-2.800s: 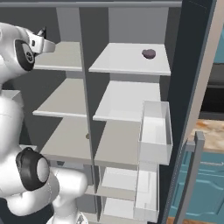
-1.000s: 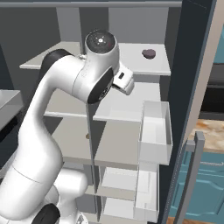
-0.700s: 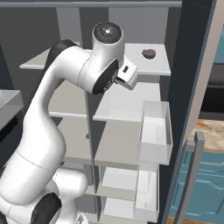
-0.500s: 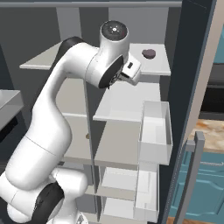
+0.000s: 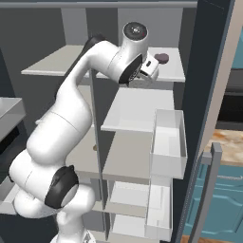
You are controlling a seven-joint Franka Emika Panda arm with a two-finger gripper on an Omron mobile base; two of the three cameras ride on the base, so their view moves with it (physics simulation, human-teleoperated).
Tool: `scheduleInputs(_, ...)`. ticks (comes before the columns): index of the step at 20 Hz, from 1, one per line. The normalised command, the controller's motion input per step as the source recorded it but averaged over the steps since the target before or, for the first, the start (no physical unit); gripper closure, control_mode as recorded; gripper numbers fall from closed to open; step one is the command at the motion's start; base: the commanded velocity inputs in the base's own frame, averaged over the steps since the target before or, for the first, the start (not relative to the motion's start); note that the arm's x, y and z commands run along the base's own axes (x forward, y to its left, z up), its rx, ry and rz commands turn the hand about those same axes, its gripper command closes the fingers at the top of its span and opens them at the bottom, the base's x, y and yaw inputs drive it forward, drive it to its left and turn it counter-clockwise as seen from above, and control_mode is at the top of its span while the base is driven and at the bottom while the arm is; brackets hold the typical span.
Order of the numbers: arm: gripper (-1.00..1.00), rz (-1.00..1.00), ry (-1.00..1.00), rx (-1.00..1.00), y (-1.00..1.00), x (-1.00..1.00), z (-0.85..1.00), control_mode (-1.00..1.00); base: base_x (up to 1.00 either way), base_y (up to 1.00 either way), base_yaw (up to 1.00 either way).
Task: Pick up the frozen fish from the freezer, place it on any shelf in the fridge, and close the fridge and freezer doors when done.
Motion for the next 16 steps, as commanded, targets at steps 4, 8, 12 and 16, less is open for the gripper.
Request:
scheduleInputs(4,1.00,0.00,0.00,0.00,-0.23,0.83,-0.22,-1.00,0.00,0.00,0.00)
scheduleInputs(8,1.00,0.00,0.00,0.00,-0.17,0.96,-0.12,-1.00,0.00,0.00,0.00)
scheduleInputs(12,1.00,0.00,0.00,0.00,-0.09,1.00,-0.01,-1.00,0.00,0.00,0.00)
scheduleInputs(16,-1.00,0.00,0.00,0.00,-0.12,1.00,0.00,-1.00,0.00,0.00,0.00)
